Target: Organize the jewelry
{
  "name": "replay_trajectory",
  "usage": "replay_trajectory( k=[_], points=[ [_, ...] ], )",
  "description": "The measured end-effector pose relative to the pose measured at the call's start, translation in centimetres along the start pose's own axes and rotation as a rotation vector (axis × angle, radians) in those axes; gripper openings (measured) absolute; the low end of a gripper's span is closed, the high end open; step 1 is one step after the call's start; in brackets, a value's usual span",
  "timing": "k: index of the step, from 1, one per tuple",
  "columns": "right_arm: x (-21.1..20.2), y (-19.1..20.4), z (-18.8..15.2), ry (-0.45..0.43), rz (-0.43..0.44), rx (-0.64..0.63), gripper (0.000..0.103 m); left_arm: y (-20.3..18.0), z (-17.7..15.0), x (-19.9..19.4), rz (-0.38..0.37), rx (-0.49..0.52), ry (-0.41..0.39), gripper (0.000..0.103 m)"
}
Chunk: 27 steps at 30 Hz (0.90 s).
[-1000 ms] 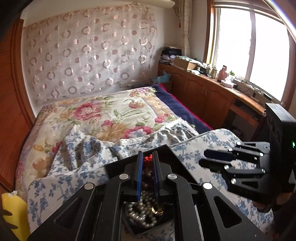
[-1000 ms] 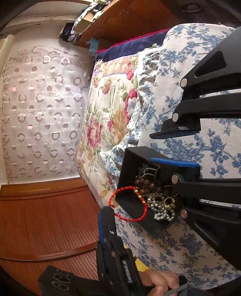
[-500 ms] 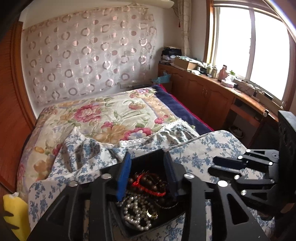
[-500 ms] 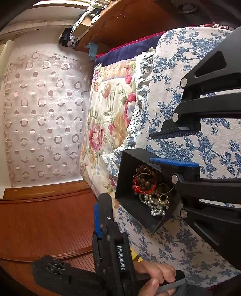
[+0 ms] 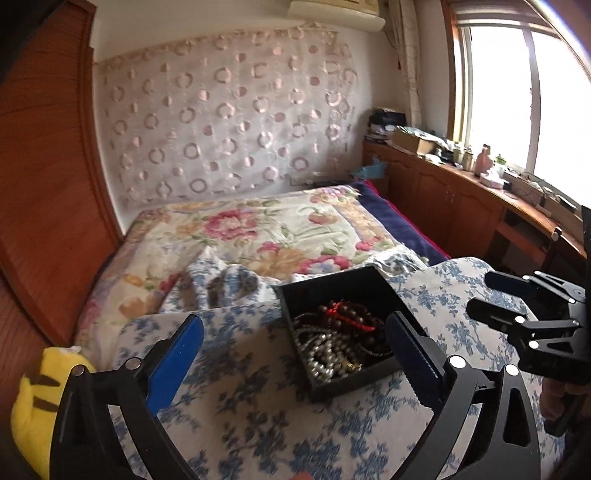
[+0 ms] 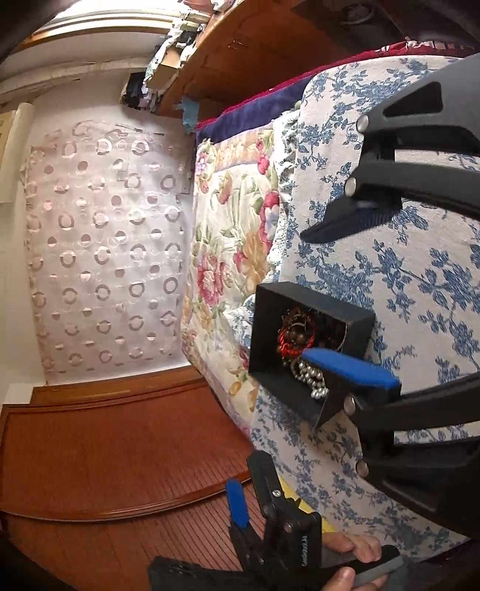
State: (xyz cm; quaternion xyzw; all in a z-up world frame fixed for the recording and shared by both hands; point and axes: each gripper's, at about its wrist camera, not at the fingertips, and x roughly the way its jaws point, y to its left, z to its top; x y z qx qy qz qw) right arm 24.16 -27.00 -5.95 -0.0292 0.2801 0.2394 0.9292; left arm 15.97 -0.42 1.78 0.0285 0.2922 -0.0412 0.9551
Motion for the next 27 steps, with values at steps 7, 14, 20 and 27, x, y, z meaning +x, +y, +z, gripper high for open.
replay_trajectory(
  k=[7,14,20,27],
  points=[
    [-3.8,1.9,0.0,-0.076,-0.041,0.002,0.098,0.7,-1.4,-4.3,0.014,-0.032,-0.039,0.095],
    [-7.0,3.1,-0.8,-0.112,-0.079,0.017,0.100,1.6,-3.2,-7.3,0.051,-0.058,-0.051,0.095],
    [-9.2,3.9,-2.0,-0.138,-0.086,0.034,0.100,1.4,-4.5,-9.5,0.070,-0.059,-0.065,0.095],
    [-10.6,4.6,-2.8,-0.152,-0.087,0.035,0.100,1.3,-5.2,-10.6,0.073,-0.057,-0.076,0.095]
  ],
)
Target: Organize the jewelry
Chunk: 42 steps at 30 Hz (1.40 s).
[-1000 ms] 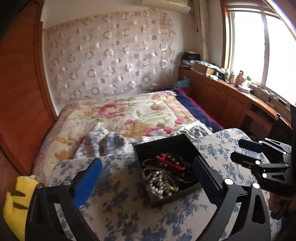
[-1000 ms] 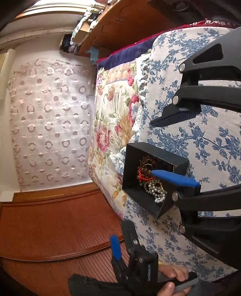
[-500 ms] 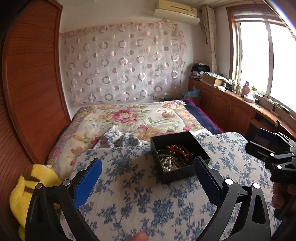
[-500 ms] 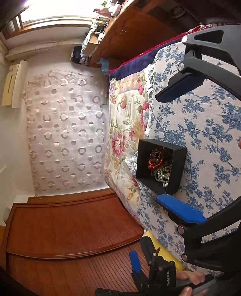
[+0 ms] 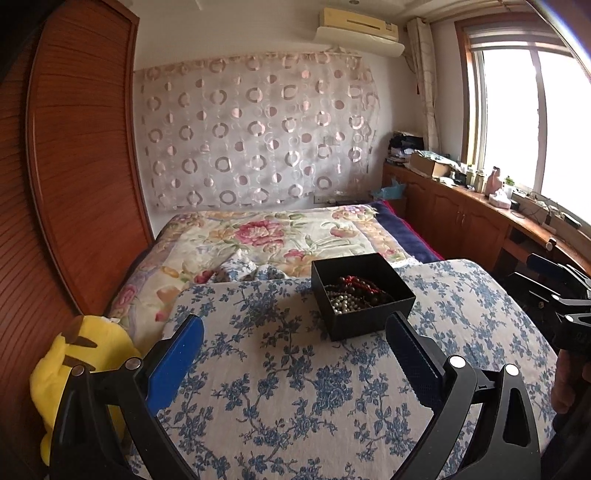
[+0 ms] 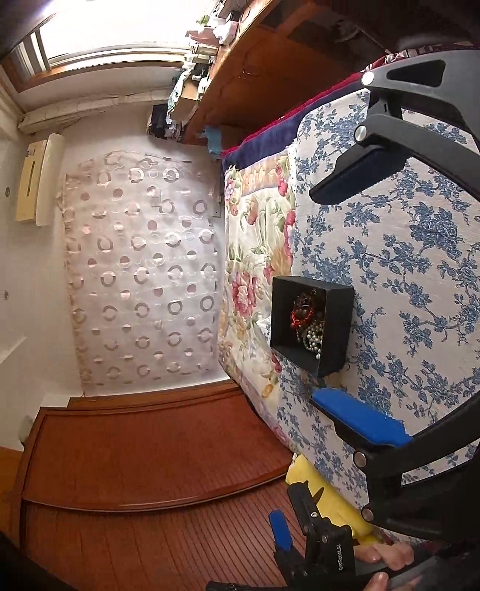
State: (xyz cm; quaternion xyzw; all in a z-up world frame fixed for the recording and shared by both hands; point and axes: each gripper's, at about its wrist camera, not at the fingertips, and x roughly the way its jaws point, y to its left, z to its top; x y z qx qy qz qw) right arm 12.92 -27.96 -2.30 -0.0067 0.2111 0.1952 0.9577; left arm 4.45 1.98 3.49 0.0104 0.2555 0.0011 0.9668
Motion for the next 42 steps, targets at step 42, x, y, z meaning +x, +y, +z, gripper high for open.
replay_trajectory(
  k=[42],
  points=[
    [-0.7,-0.2,-0.4,-0.008,-0.014,0.007,0.100,-1.0,0.3,-0.9,-0.020,-0.004,-0.004,0.095]
  ],
)
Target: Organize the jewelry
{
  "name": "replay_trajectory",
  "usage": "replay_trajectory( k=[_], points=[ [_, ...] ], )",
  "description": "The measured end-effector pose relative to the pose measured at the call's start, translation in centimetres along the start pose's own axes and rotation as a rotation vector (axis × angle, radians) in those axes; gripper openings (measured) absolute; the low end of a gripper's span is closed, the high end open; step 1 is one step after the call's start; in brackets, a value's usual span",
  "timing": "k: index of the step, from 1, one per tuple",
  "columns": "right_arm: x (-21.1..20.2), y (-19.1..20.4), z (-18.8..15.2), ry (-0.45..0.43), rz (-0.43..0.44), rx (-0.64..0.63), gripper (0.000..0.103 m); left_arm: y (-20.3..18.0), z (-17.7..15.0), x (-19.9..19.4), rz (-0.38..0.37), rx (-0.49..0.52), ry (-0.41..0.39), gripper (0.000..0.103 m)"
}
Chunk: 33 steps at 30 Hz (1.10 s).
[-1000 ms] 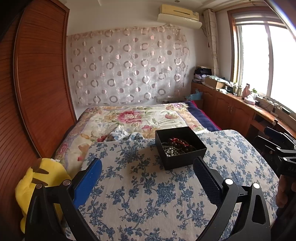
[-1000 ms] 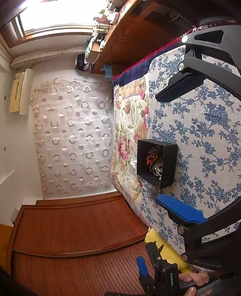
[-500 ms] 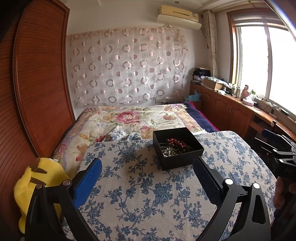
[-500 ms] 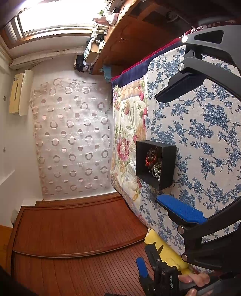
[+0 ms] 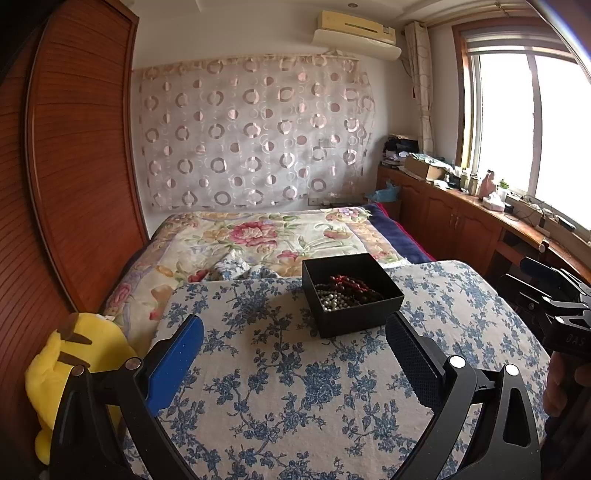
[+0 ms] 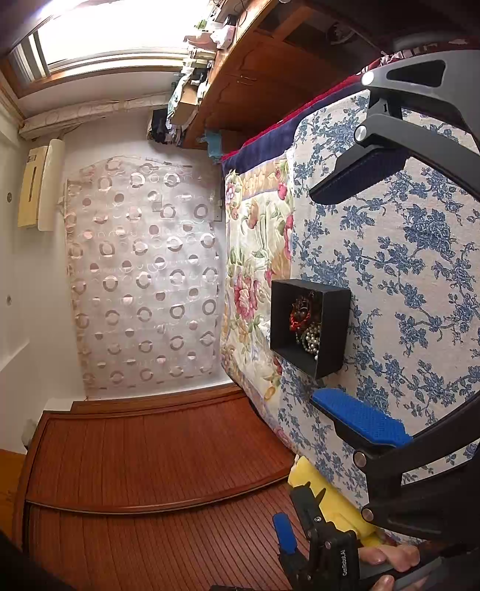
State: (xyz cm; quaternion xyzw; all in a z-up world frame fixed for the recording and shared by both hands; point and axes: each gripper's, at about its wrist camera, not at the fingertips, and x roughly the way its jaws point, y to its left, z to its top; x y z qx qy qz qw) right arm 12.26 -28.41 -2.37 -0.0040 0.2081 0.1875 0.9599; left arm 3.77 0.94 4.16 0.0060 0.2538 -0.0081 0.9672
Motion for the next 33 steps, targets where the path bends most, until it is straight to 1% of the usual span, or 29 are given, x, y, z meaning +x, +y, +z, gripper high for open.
replay_trajectory(
  k=[33],
  points=[
    [-0.07,0.05,-0.08,-0.003,-0.001,0.000,0.100,-0.48,0.08,-0.17,-0.003,-0.003,-0.006,0.095]
  ],
)
